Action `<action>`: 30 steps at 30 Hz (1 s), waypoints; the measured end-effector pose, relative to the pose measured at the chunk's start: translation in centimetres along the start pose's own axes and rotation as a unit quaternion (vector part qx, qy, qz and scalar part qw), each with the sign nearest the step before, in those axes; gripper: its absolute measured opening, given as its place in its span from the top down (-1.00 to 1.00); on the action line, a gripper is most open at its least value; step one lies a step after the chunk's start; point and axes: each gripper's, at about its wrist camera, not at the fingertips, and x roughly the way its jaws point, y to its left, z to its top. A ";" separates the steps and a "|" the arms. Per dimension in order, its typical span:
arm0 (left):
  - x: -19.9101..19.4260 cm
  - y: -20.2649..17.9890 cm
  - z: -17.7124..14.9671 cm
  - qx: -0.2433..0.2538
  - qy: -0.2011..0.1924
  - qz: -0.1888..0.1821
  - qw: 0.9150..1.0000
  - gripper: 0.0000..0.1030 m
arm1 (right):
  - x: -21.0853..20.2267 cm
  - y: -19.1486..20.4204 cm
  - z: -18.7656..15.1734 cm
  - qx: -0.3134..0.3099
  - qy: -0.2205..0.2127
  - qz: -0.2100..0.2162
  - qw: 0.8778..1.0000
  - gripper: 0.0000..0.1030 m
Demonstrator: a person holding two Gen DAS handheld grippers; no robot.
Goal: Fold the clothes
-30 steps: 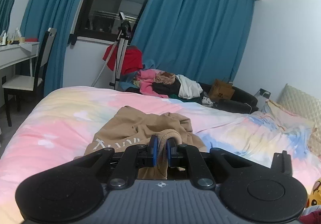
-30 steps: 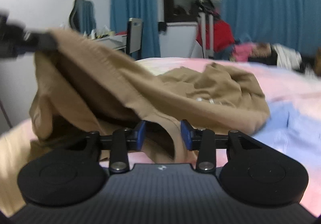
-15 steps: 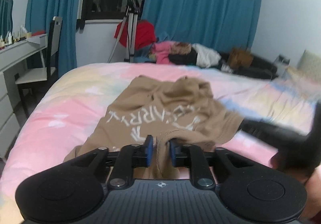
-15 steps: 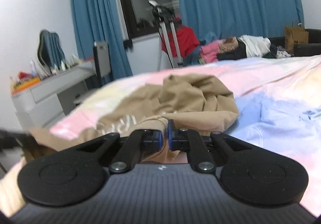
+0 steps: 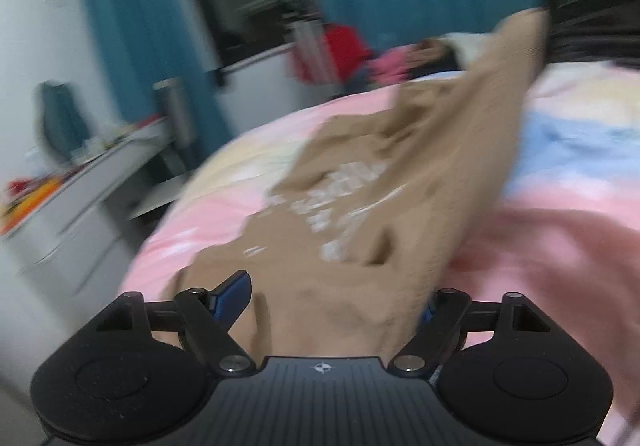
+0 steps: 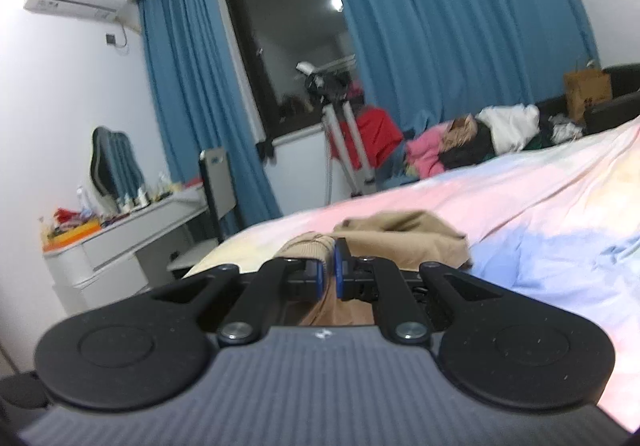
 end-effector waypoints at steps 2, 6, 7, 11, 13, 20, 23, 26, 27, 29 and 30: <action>0.6 0.5 -0.2 -0.022 0.019 0.024 0.999 -0.59 | -0.2 -0.2 0.1 -0.003 -0.011 -0.019 1.000 0.83; 1.0 2.5 -0.6 -0.062 0.044 0.065 0.995 -0.58 | 0.4 -1.1 -0.1 -0.007 -0.004 -0.070 0.998 0.83; 0.8 3.1 -0.6 -0.070 0.041 0.078 0.994 -0.58 | 0.8 -1.3 -0.3 -0.013 0.007 -0.082 0.996 0.82; -0.5 5.9 0.1 -0.129 0.007 0.115 0.985 -0.66 | 3.0 -2.0 -1.8 -0.030 0.079 -0.106 0.991 0.76; -1.0 7.0 0.7 -0.153 -0.017 0.115 0.981 -0.66 | 3.7 -2.1 -2.4 -0.033 0.104 -0.110 0.988 0.74; -4.9 9.9 4.3 -0.224 -0.143 0.100 0.959 -0.69 | 0.2 0.4 1.2 -0.048 -0.039 -0.119 0.991 0.74; -8.4 11.2 7.0 -0.249 -0.217 0.095 0.939 -0.69 | -1.7 2.2 5.3 -0.067 -0.103 -0.116 0.986 0.74; -11.8 13.0 11.0 -0.283 -0.258 0.088 0.920 -0.69 | -3.1 4.0 10.7 -0.081 -0.151 -0.103 0.980 0.74; -12.8 13.7 12.6 -0.296 -0.267 0.082 0.914 -0.69 | -3.6 4.6 12.7 -0.085 -0.166 -0.098 0.978 0.74; -15.4 15.1 15.6 -0.308 -0.291 0.075 0.902 -0.69 | -4.9 5.7 16.7 -0.088 -0.190 -0.087 0.974 0.74; -16.7 15.7 17.1 -0.310 -0.305 0.073 0.897 -0.70 | -5.7 6.3 18.6 -0.089 -0.203 -0.082 0.972 0.74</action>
